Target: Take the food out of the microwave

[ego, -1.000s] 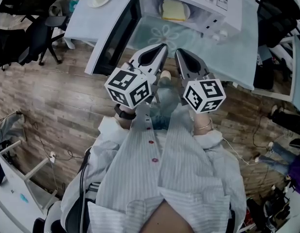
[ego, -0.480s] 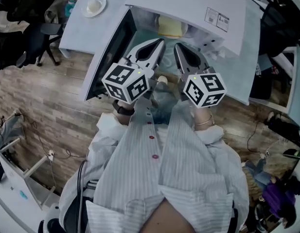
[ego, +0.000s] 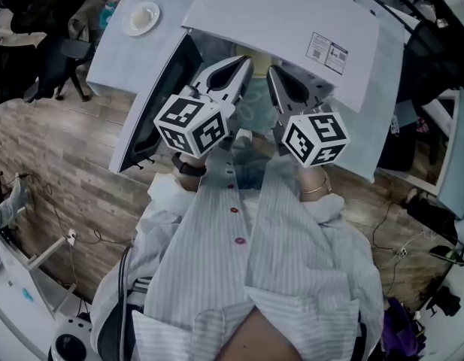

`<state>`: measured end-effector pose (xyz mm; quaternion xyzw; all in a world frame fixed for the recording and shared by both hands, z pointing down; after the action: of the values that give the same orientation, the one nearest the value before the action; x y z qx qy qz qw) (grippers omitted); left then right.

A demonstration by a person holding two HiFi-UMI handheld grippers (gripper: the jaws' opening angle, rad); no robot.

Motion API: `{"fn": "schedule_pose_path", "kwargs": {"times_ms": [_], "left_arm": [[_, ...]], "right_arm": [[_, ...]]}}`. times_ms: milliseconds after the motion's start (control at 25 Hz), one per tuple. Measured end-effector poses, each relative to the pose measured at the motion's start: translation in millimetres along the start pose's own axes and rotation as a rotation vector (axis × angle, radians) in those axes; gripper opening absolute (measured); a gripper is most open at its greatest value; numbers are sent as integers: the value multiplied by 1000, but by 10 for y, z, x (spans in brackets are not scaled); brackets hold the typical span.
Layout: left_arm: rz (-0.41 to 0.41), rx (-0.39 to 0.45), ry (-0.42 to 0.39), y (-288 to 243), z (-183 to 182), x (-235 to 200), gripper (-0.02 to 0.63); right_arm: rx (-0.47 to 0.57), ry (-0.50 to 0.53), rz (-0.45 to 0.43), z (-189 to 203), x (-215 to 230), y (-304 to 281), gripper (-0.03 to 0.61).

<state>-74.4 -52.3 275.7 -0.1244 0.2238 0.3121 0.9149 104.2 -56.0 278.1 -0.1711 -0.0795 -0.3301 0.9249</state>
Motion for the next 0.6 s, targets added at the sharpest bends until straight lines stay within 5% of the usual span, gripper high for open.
{"fn": "schedule_pose_path", "kwargs": {"times_ms": [600], "left_arm": [[21, -35, -4, -245, -79, -36, 8]], "right_arm": [[10, -47, 11, -62, 166, -85, 34]]}}
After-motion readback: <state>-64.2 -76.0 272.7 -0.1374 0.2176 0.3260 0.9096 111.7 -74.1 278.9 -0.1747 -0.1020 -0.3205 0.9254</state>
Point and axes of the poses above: the fingertips, and each gripper's own axes: y backward along the fingers, x to its right, z out of its underside, the point moved 10 cm from there along y, backward along the fingers, and after that the axes turned 1 degree about y, right-handed, at the moved point
